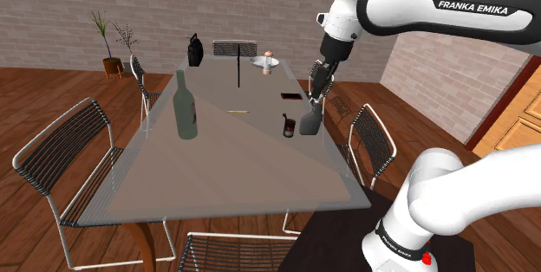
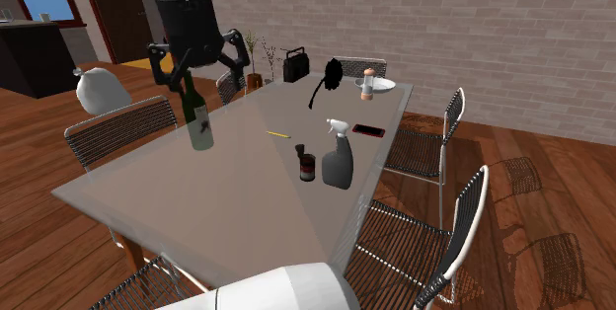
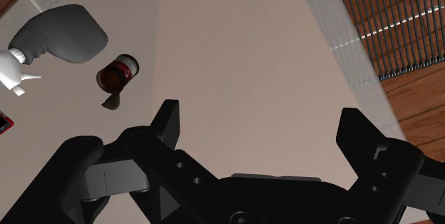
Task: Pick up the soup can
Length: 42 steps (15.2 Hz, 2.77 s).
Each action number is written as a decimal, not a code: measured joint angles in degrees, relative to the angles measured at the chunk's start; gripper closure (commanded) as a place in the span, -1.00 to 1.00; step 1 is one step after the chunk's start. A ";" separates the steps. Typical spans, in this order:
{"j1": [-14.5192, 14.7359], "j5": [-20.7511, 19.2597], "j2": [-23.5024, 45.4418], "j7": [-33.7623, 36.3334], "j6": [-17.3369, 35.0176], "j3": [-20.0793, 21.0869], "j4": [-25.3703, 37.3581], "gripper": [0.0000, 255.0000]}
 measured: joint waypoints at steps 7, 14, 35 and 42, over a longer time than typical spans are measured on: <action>-1.17 -2.05 4.94 -4.37 7.31 -4.22 -2.77 -1.00; -2.49 -3.85 14.90 -10.44 18.00 -9.99 -3.95 -1.00; -7.59 9.42 58.77 -35.17 39.84 -19.83 14.80 -1.00; -8.89 11.78 63.70 -37.26 43.80 -18.88 15.31 -1.00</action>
